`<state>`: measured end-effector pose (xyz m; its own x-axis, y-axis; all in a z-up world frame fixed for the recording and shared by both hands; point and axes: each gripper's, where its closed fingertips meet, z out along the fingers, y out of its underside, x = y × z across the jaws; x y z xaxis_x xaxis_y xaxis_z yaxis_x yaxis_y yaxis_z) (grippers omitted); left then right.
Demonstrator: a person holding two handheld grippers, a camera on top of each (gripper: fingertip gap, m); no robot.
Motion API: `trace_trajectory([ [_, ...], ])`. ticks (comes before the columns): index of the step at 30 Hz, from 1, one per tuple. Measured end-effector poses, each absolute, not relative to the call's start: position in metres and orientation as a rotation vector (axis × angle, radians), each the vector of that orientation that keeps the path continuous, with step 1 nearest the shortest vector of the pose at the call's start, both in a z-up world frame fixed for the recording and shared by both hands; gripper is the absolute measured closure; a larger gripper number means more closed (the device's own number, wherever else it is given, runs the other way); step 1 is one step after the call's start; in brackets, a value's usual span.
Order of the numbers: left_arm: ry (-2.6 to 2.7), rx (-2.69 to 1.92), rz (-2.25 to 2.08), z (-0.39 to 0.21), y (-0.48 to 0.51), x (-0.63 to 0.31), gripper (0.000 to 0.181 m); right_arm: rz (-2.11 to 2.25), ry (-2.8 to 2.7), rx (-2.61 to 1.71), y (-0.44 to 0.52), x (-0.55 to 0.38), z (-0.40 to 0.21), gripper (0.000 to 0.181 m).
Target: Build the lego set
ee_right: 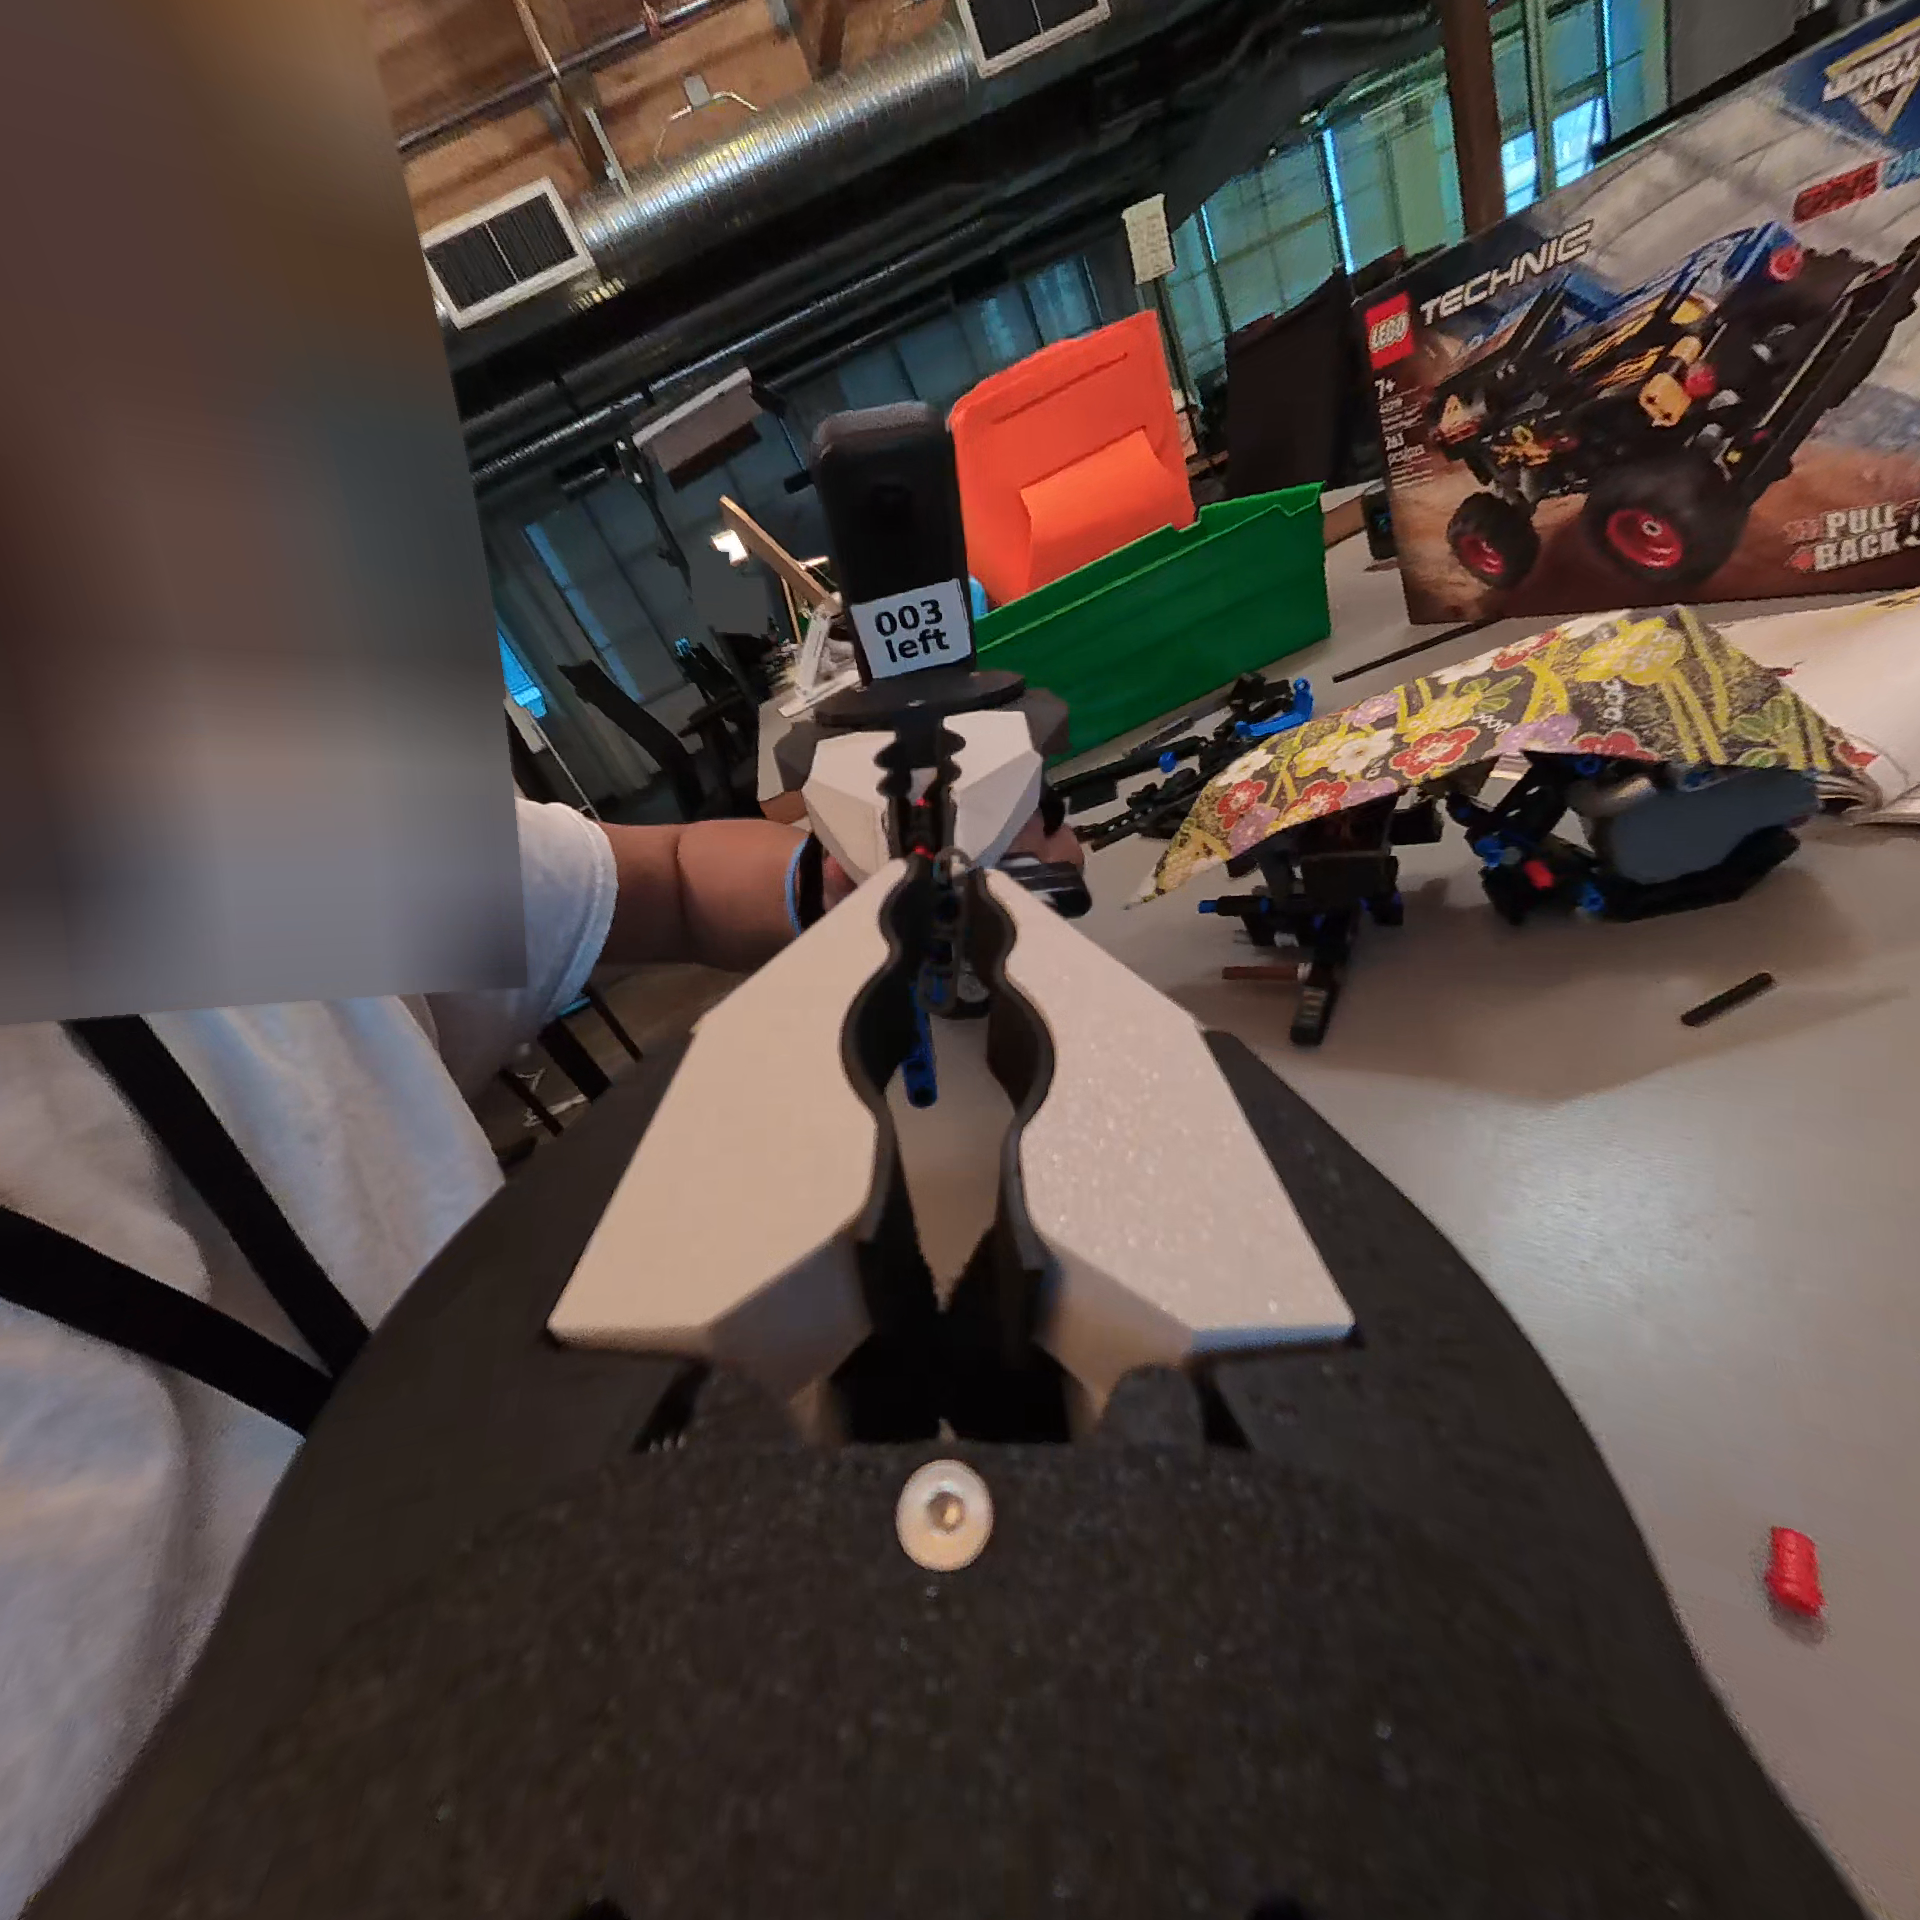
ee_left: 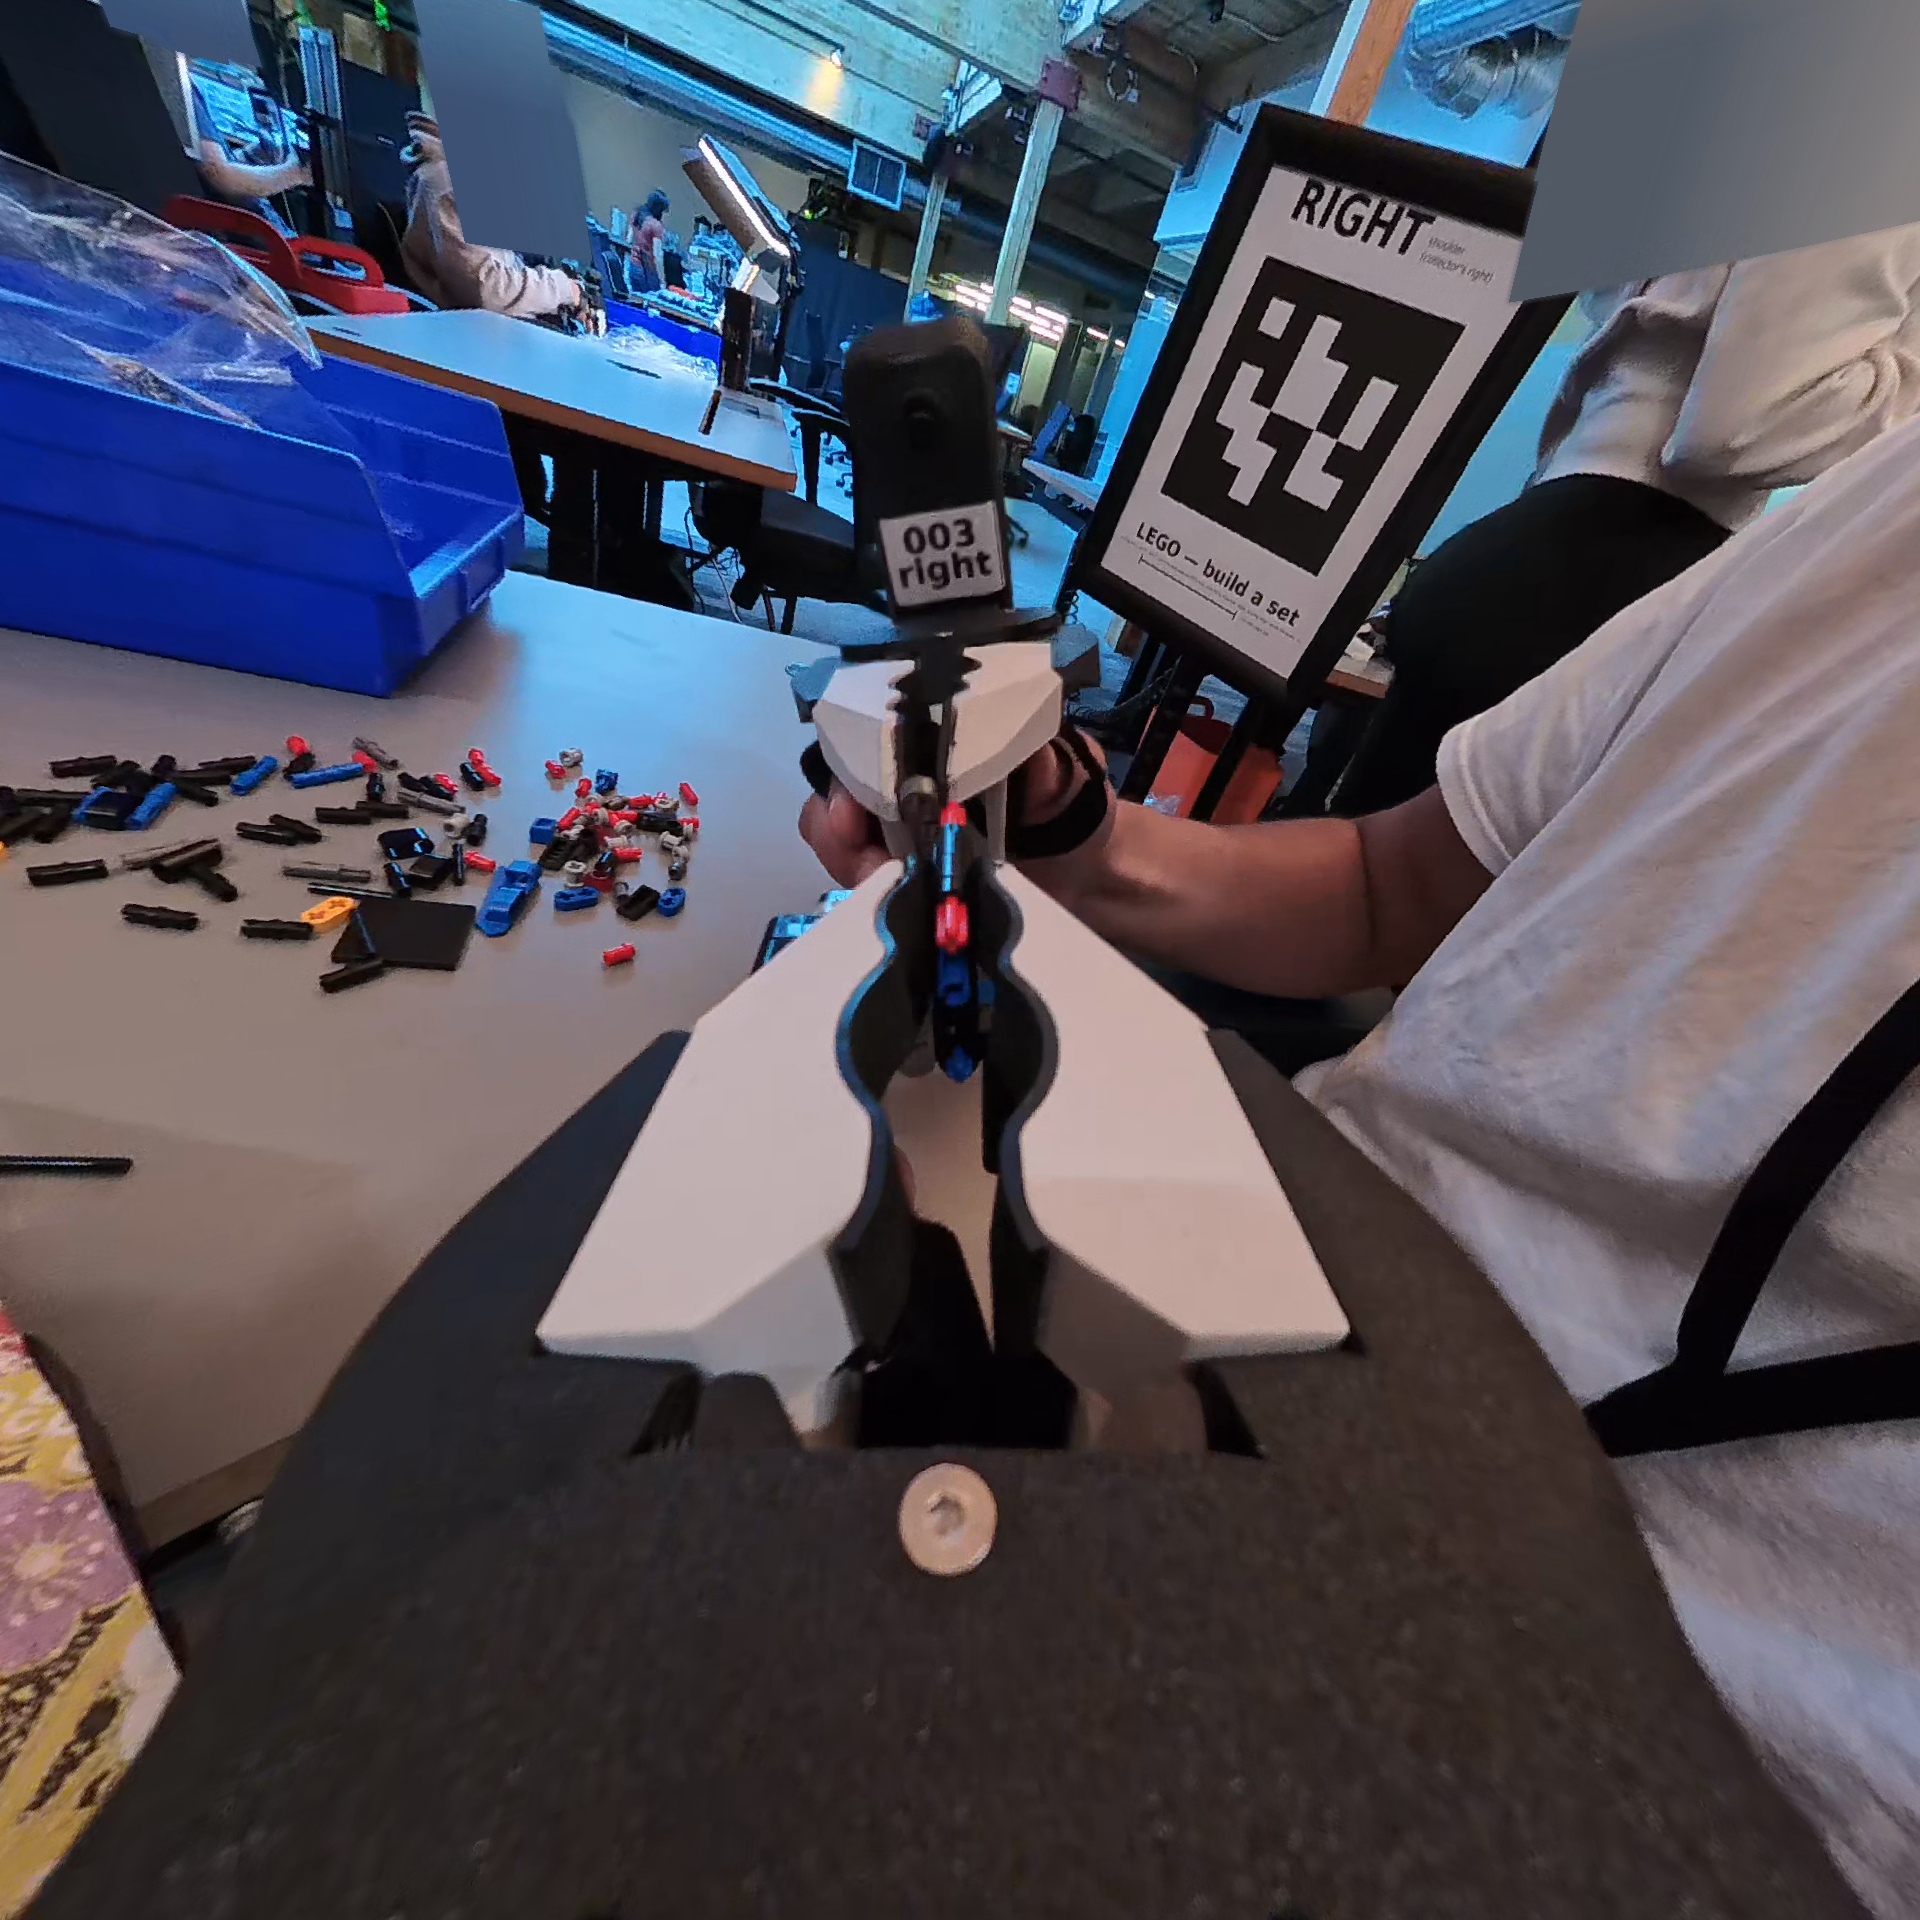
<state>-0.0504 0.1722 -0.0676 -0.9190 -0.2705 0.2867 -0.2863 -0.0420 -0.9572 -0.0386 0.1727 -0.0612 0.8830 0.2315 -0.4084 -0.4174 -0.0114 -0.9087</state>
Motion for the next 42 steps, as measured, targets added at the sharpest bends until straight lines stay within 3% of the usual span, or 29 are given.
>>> trace_trajectory([
  [39,-2.184,0.661,2.073,-0.076,0.173,-0.048,0.176,0.666,0.168,-1.444,0.175,-0.043,-0.069,0.175],
  [42,-2.125,0.674,2.084,-0.074,0.174,-0.047,0.176,0.648,0.176,-1.445,0.175,-0.041,-0.070,0.166],
])
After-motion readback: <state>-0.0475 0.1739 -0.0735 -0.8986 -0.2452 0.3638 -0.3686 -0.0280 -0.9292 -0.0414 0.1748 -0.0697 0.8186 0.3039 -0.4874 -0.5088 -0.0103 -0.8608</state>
